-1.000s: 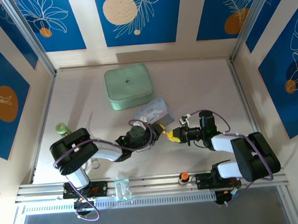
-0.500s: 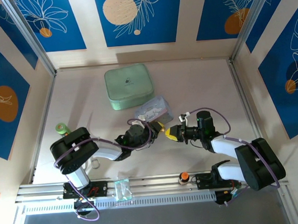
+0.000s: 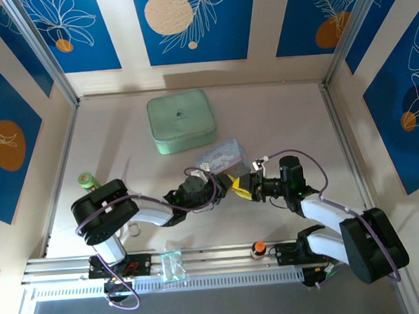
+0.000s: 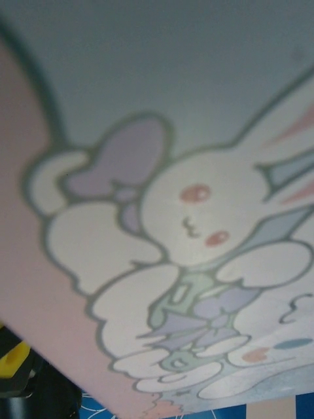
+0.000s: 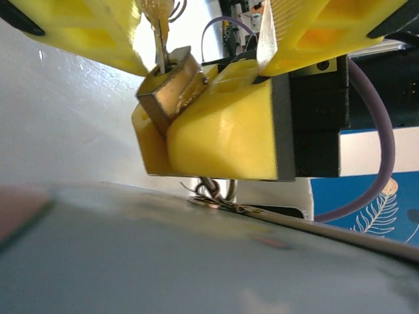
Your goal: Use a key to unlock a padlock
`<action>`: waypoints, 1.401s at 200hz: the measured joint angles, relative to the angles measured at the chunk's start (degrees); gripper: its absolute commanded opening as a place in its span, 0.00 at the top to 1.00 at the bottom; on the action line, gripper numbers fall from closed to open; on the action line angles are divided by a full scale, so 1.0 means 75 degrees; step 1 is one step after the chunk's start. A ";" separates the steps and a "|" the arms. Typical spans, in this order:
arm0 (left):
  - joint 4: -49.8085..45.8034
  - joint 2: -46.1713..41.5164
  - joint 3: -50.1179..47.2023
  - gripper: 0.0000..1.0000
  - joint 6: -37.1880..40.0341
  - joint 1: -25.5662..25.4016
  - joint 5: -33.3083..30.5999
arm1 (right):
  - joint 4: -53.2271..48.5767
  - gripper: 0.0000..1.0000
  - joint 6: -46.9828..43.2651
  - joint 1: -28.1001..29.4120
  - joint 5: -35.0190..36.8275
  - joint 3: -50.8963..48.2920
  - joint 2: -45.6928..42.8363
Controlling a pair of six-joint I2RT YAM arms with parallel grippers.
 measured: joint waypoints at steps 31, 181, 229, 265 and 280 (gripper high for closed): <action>-0.0242 0.0000 0.0000 1.00 0.0096 -0.0055 0.0105 | -0.1160 0.41 -0.0597 -0.0003 0.0321 0.0093 -0.0606; -0.0647 -0.0070 0.0003 1.00 0.0210 0.0012 0.0184 | -0.1877 1.00 -0.0670 0.0189 0.1279 -0.0137 -0.0790; -0.0641 -0.0017 0.0000 1.00 0.0017 0.0026 0.0114 | -0.1343 1.00 -0.0219 0.0577 0.2084 -0.0425 -0.1067; -0.0641 -0.0003 0.0000 1.00 -0.0020 0.0023 -0.0061 | -0.0918 1.00 0.0405 0.0737 0.2398 -0.0481 -0.0895; -0.0627 0.0108 0.0000 1.00 -0.0087 0.0023 -0.0172 | -0.0831 1.00 0.0641 0.1023 0.2798 -0.0481 -0.0799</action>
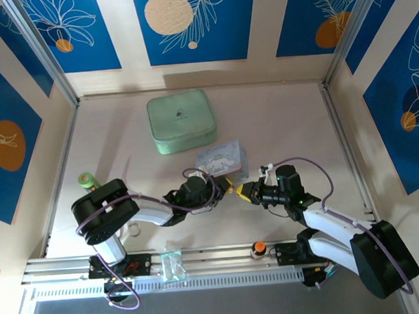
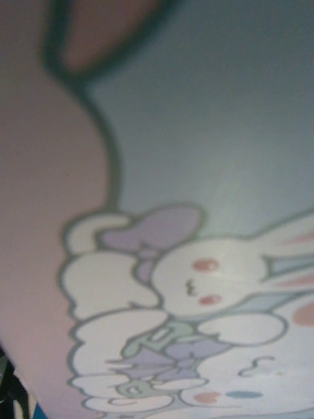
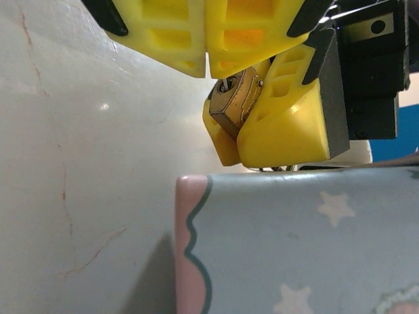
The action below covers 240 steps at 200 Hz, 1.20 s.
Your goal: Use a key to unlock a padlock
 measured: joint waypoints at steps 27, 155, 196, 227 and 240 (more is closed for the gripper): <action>0.0315 0.0294 0.0000 1.00 -0.0055 0.0000 -0.0230 | 0.0082 1.00 0.0452 0.0490 0.0956 0.0000 0.0079; 0.0160 0.0259 0.0017 0.99 0.0070 -0.0003 -0.0356 | 0.0391 1.00 0.0664 -0.0224 -0.0245 0.0172 0.0924; -0.0041 0.0277 0.0044 0.88 0.0592 -0.0003 -0.0154 | -0.0032 1.00 0.0434 0.0143 0.0271 0.0140 0.0694; -0.0519 0.0280 0.0178 0.81 0.1166 -0.0038 -0.0061 | 0.0052 1.00 0.0603 0.0530 0.0854 -0.0105 0.0554; -0.0644 0.0280 0.0221 0.78 0.1338 -0.0076 -0.0032 | 0.0076 1.00 0.0714 0.0650 0.0979 -0.0236 0.0408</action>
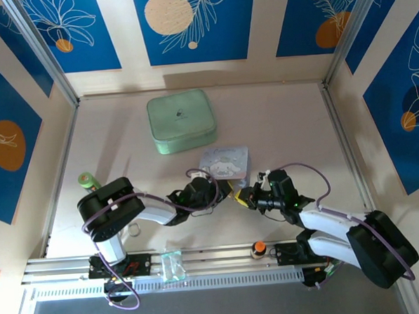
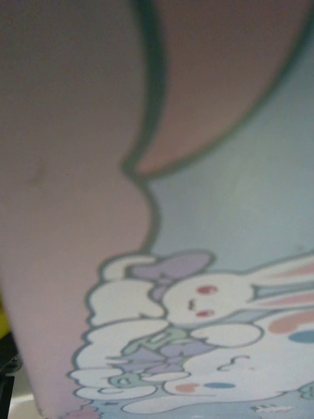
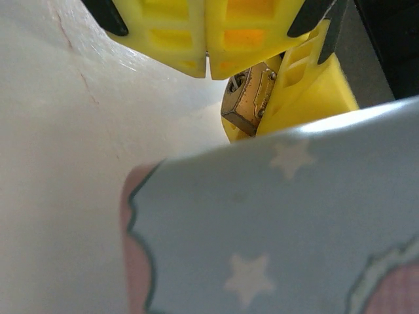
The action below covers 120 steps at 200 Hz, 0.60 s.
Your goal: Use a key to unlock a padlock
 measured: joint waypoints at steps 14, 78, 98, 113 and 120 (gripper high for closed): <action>-0.0073 0.0029 0.0052 0.74 0.0134 -0.0044 0.0032 | -0.0012 1.00 0.0082 0.0073 0.0108 -0.0140 -0.0233; 0.0233 0.0256 0.0119 0.65 0.0417 -0.0160 0.0058 | -0.0446 1.00 0.0181 0.0160 0.0600 -0.0312 -0.0819; 0.0085 0.0254 0.0137 0.74 0.0580 -0.0201 0.0047 | -0.0516 1.00 0.0216 0.0391 0.0848 -0.0312 -0.0819; -0.0099 0.0233 0.0140 0.86 0.0752 -0.0227 -0.0064 | -0.0533 1.00 0.0271 0.0609 0.1072 -0.0312 -0.0813; -0.0134 0.0216 0.0134 0.89 0.0769 -0.0227 -0.0096 | -0.0548 1.00 0.0283 0.0723 0.1186 -0.0312 -0.0796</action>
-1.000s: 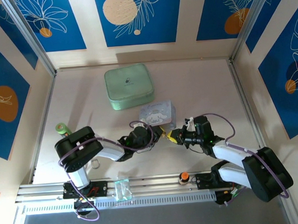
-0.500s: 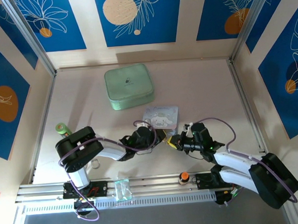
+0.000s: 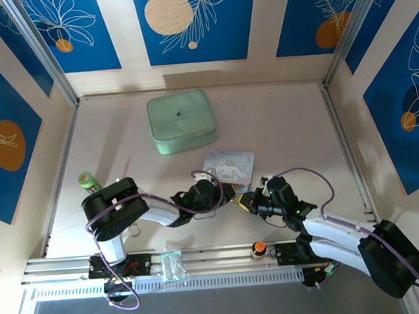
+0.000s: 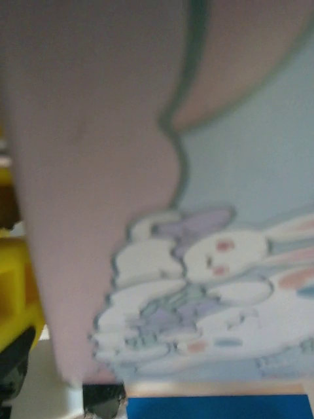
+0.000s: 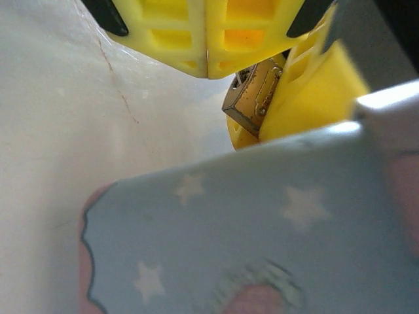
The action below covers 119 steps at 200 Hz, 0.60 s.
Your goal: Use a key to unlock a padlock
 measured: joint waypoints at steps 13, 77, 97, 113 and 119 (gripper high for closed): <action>-0.0035 -0.0003 -0.0006 0.92 0.0023 -0.0032 0.0000 | -0.0006 1.00 0.0015 0.0160 0.0131 0.0000 0.0105; -0.0335 -0.0163 -0.0044 1.00 0.0058 -0.0079 -0.0026 | -0.2221 0.61 -0.1623 0.0449 0.0766 0.0898 0.0137; -0.0761 -0.0280 -0.0041 1.00 0.0105 -0.0085 -0.0023 | -0.2780 0.64 -0.2157 0.0574 0.0933 0.1078 0.0117; -0.1014 -0.0286 -0.0026 1.00 0.0216 -0.0093 -0.0026 | -0.3130 0.65 -0.2407 0.0848 0.1262 0.1139 0.0117; -0.1087 -0.0291 0.0006 1.00 0.0219 -0.0099 -0.0029 | -0.3252 0.67 -0.2486 0.1005 0.1376 0.1163 0.0114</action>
